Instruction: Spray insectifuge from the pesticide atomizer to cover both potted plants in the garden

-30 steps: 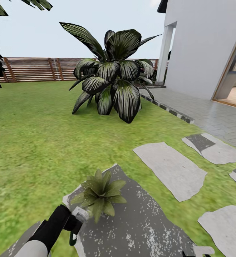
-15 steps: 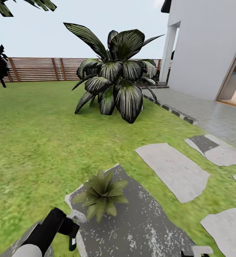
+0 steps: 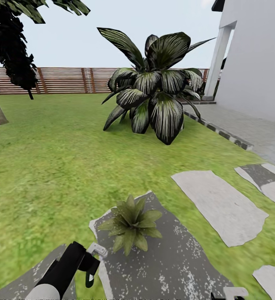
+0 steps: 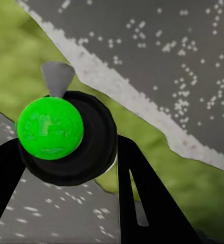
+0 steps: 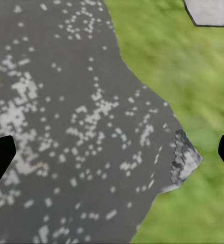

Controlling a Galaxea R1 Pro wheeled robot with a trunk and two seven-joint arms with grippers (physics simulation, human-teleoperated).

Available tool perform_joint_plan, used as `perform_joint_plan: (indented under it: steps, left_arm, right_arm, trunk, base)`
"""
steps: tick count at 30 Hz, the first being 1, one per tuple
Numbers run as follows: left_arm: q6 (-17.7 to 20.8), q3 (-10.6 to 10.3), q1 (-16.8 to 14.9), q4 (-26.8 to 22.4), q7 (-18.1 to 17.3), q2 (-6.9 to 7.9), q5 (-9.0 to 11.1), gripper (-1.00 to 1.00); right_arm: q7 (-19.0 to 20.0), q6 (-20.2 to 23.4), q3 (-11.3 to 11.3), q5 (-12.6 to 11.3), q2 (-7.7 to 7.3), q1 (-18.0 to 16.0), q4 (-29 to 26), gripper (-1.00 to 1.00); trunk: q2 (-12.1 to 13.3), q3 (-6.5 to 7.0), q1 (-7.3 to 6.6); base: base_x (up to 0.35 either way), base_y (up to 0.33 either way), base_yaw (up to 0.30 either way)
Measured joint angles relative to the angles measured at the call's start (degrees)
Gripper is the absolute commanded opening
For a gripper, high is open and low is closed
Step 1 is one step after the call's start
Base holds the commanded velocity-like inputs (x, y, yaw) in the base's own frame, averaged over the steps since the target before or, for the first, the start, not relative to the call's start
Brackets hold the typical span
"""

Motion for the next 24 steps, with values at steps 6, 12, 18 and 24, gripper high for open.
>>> perform_joint_plan:
  steps: [6,12,18,24]
  left_arm:
    - [0.4,-0.1,0.0,0.0,0.1,-0.48,-0.4,-1.00]
    - [1.7,-0.2,-1.8,0.0,-0.1,-2.82,0.0,-1.00]
    - [5.8,-0.2,-2.3,0.1,0.0,-3.22,-0.5,-1.00]
    - [6.1,-0.2,-2.3,0.1,-0.3,-2.99,-0.4,-1.00]
  right_arm:
    - [0.0,0.0,0.0,0.0,0.00,0.0,0.0,1.00]
    - [0.0,0.0,-0.1,-0.2,0.08,0.0,-0.2,1.00]
    - [0.5,0.0,0.0,-0.1,0.17,0.0,-7.4,1.00]
    - [0.5,0.0,0.0,0.0,-0.50,0.0,-7.9,1.00]
  trunk:
    - [0.0,-0.01,0.00]
    - [0.0,-0.26,0.00]
    - [0.0,-0.29,0.00]
    - [0.0,-0.29,0.00]
  base:
    - [0.000,0.000,0.003]
    - [0.000,0.000,0.054]
    - [0.000,0.000,0.004]
    - [0.016,-0.006,0.000]
